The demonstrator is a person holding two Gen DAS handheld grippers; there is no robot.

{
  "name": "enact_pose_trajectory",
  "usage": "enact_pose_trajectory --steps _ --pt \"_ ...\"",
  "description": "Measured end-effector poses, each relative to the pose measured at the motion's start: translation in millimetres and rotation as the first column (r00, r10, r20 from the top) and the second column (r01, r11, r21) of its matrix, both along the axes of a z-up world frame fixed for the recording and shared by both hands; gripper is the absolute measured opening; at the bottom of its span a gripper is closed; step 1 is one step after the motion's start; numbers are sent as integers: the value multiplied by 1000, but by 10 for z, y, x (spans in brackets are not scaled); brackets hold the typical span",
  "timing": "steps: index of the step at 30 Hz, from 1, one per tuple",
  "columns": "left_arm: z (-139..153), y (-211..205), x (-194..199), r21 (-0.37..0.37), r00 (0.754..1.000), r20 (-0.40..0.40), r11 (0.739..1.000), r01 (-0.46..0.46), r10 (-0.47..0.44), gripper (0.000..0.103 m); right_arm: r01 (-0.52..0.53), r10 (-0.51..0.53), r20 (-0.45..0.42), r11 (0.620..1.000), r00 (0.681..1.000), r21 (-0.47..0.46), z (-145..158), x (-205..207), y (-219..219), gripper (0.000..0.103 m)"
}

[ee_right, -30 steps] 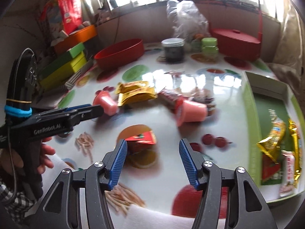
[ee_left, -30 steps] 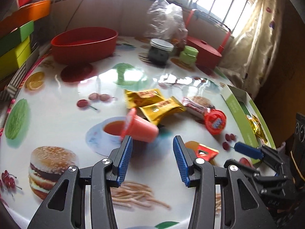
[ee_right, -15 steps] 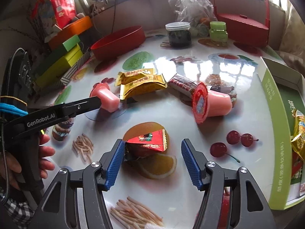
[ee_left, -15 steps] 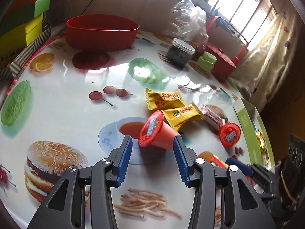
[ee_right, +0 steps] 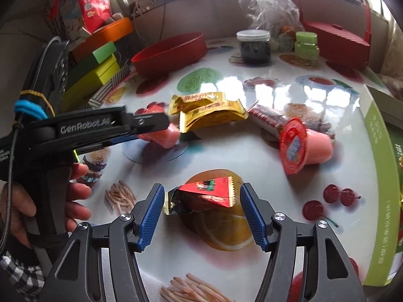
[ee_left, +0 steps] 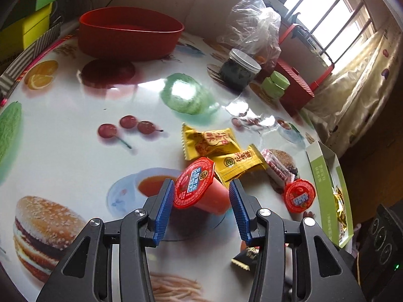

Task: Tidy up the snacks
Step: 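Grasp a red triangular packet with the right tool while the left tool approaches a pink cup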

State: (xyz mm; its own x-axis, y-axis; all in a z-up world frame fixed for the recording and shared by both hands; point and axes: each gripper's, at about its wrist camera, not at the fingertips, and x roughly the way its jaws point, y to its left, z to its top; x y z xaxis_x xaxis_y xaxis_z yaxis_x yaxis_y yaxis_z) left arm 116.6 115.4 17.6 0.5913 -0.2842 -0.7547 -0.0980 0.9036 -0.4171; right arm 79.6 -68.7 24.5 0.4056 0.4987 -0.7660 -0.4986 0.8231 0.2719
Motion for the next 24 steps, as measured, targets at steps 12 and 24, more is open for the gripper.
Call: enact_pose_trajectory --steps 12,24 --pt "39 -158 104 87 1000 5 996 17 -17 47 18 -13 53 996 999 -86 -17 18 39 40" --pt "87 -172 52 117 998 50 993 19 -25 34 44 -42 40 997 998 -56 -17 9 -62 21"
